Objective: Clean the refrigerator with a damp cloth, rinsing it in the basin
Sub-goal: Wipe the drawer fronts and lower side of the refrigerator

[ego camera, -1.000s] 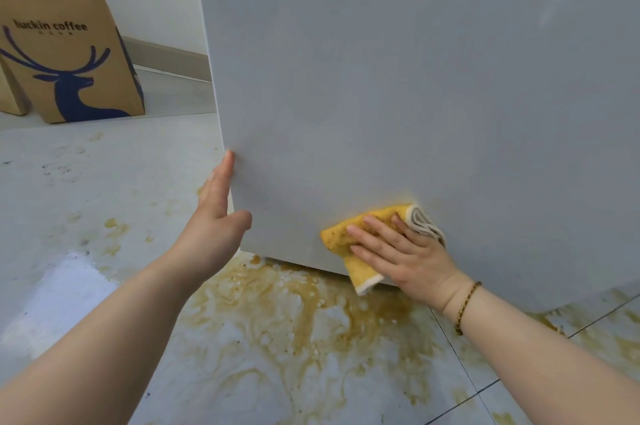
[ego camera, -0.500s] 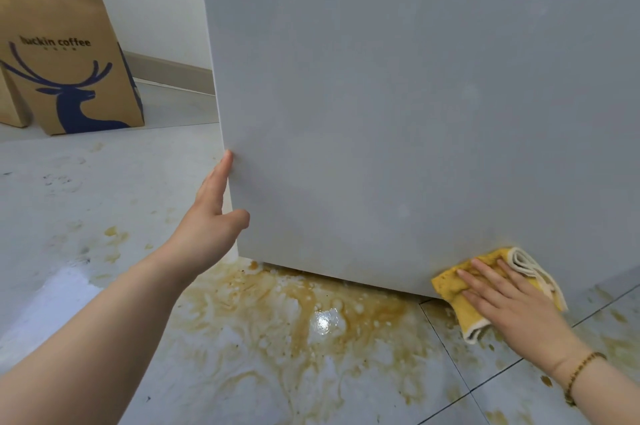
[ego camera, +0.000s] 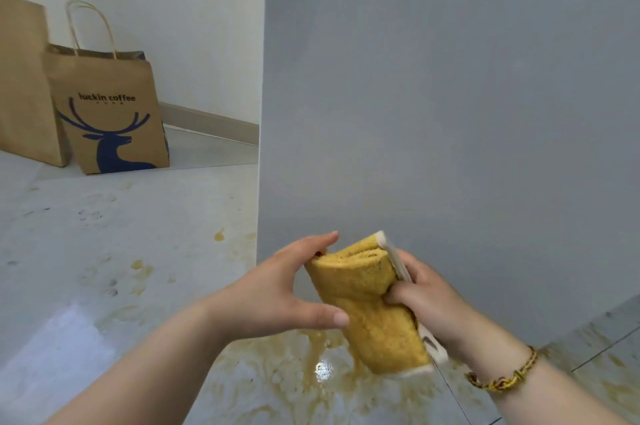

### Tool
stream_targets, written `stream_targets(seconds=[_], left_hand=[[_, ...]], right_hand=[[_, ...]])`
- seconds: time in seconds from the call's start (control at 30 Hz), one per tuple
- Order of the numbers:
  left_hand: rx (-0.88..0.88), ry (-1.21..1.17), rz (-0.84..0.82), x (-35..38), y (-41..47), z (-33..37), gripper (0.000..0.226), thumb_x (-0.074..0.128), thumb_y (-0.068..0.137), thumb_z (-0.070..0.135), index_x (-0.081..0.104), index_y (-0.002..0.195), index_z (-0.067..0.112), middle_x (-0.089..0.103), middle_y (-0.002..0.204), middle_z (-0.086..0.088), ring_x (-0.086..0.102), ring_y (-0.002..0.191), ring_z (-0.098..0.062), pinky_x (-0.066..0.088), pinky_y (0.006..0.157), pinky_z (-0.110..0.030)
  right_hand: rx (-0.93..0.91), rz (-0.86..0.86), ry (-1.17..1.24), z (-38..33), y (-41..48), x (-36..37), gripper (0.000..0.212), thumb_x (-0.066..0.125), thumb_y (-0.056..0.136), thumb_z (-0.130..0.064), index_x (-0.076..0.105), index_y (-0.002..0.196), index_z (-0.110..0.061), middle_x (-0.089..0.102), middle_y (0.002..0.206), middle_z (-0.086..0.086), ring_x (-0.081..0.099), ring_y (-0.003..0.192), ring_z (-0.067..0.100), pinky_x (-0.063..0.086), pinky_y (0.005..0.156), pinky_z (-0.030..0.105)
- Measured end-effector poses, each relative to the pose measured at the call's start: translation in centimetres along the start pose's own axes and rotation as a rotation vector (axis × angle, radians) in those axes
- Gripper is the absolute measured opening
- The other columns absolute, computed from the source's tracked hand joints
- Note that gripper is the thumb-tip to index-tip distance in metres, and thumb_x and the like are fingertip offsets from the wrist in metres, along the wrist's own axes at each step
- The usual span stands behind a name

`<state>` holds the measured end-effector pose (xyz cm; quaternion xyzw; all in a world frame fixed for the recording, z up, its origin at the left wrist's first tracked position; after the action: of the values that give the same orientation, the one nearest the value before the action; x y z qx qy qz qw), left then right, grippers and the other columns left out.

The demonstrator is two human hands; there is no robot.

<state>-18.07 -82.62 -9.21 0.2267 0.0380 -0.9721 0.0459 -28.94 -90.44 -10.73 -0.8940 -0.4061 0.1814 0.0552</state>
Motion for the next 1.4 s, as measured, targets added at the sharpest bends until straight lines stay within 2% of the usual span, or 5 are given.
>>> stream_targets(seconds=[0.27, 0.57, 0.8, 1.13, 1.4], left_hand=[[-0.059, -0.455, 0.422, -10.1, -3.2, 0.2, 0.019, 0.079, 0.062, 0.021, 0.065, 0.072, 0.015, 0.07, 0.06, 0.007, 0.066, 0.059, -0.003, 0.05, 0.052, -0.013], [-0.012, -0.772, 0.842, -19.4, -5.7, 1.1, 0.01, 0.063, 0.081, 0.015, 0.056, 0.082, 0.022, 0.061, 0.083, -0.001, 0.059, 0.081, -0.019, 0.045, 0.068, -0.031], [0.186, -0.85, 0.685, -23.3, -1.1, 10.7, 0.004, 0.059, 0.085, 0.02, 0.056, 0.086, 0.023, 0.064, 0.086, 0.001, 0.062, 0.082, -0.015, 0.049, 0.079, -0.032], [0.503, -0.385, 0.768, -22.1, 1.2, 18.5, 0.017, 0.06, 0.08, 0.024, 0.045, 0.083, 0.031, 0.054, 0.102, 0.007, 0.048, 0.081, 0.017, 0.037, 0.074, -0.002], [0.741, 0.465, 1.231, -17.9, 1.2, 16.7, 0.024, 0.058, 0.076, 0.017, 0.048, 0.096, 0.023, 0.035, 0.132, -0.012, 0.039, 0.12, -0.031, 0.037, 0.098, -0.035]], right_hand=[[-0.109, -0.107, -0.088, -10.5, 1.7, 5.4, 0.019, 0.052, 0.09, -0.007, 0.06, 0.085, -0.024, 0.065, 0.083, -0.003, 0.062, 0.072, 0.006, 0.052, 0.069, 0.019], [-1.294, 0.993, -1.228, -30.6, -3.4, 2.2, 0.031, 0.048, 0.075, -0.008, 0.055, 0.105, -0.012, 0.062, 0.118, 0.017, 0.04, 0.117, 0.029, 0.014, 0.109, 0.037], [-1.112, 1.255, -1.497, -37.4, -1.9, -2.2, 0.052, 0.044, 0.082, -0.023, 0.037, 0.13, -0.002, 0.042, 0.136, 0.024, 0.022, 0.127, 0.033, -0.006, 0.113, 0.035], [-1.181, 1.276, -1.477, -37.2, -1.4, -2.5, 0.05, 0.036, 0.089, -0.026, 0.03, 0.133, -0.003, 0.029, 0.14, 0.017, 0.006, 0.136, 0.029, -0.009, 0.114, 0.033], [-1.263, 1.28, -1.39, -37.2, -2.0, -2.4, 0.053, 0.046, 0.083, -0.024, 0.036, 0.13, -0.002, 0.044, 0.134, 0.025, 0.023, 0.127, 0.034, -0.002, 0.114, 0.034]])
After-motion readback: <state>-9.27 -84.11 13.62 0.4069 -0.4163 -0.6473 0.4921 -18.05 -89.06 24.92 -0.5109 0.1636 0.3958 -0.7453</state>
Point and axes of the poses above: each hand's wrist, its own y-axis towards the middle knuckle, its own x-axis out of the palm, z = x × y, the point moved 10 cm from there along y, towards the middle knuckle
